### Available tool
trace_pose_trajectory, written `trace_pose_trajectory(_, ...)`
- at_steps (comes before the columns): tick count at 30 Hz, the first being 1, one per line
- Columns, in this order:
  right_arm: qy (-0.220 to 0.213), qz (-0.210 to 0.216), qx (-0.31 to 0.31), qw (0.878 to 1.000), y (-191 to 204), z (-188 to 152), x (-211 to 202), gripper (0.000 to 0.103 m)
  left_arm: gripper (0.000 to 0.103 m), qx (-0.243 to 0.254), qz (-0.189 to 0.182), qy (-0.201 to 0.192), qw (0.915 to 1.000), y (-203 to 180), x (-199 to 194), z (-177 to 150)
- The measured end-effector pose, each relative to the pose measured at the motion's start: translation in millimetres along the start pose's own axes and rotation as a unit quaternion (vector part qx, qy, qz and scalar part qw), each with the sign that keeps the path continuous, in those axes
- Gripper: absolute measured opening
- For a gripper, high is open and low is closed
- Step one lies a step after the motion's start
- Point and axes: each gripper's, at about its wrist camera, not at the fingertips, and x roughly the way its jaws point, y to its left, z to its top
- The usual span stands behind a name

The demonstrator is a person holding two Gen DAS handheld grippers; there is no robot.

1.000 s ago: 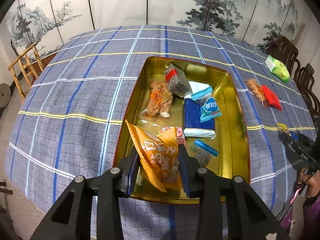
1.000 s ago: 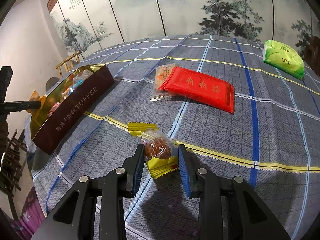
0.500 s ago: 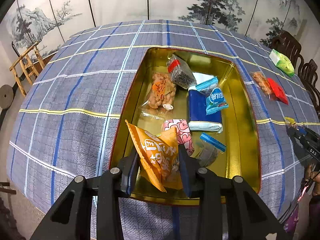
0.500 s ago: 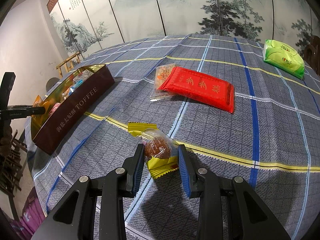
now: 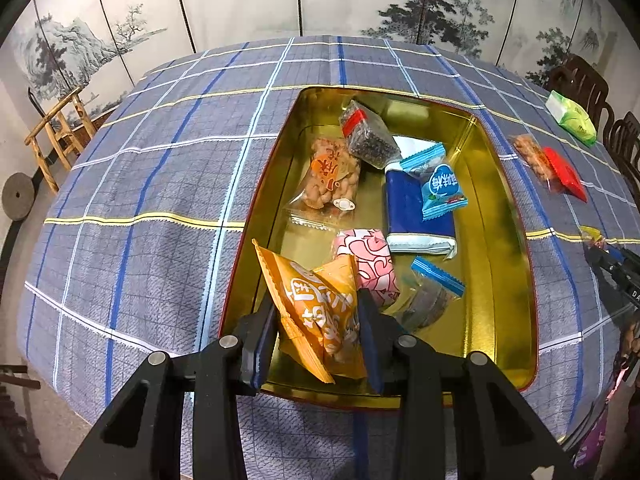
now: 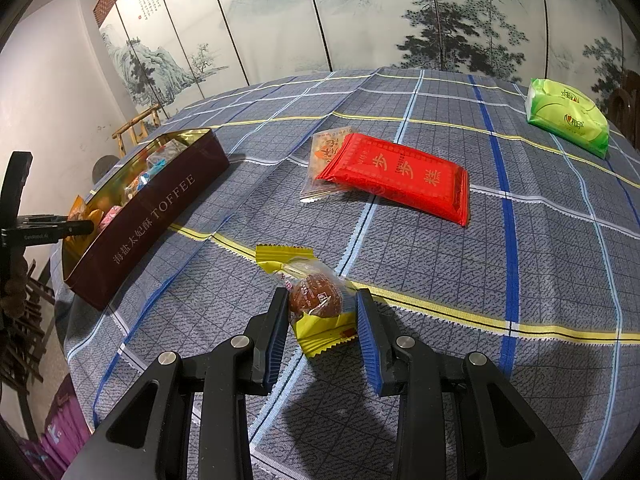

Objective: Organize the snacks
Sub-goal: 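Carry the orange snack bag into the tin and open the left tool, then withdraw the left tool from the tin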

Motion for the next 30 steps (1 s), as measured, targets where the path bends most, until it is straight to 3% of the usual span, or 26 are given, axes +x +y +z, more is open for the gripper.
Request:
trace_pose_trajectory(16, 0.000, 0.000, 0.000, 1.000, 0, 0, 0, 0.035, 0.038, 0.006, 0.021, -0.006, 0.9997, -1, -3, -2)
trace_pose_trajectory(22, 0.000, -0.001, -0.001, 1.000, 0, 0, 0, 0.035, 0.044, 0.013, 0.052, -0.025, 0.9982, -6, -12, -2)
trace_pose_trajectory(26, 0.000, -0.006, -0.006, 1.000, 2, -1, 1, 0.035, 0.056, 0.018, 0.065, -0.040, 0.9969, -9, -23, -3)
trace_pose_trajectory(30, 0.001, -0.009, -0.008, 1.000, 5, -2, 2, 0.035, 0.057, 0.022, 0.071, -0.048, 0.9961, -12, -31, -3)
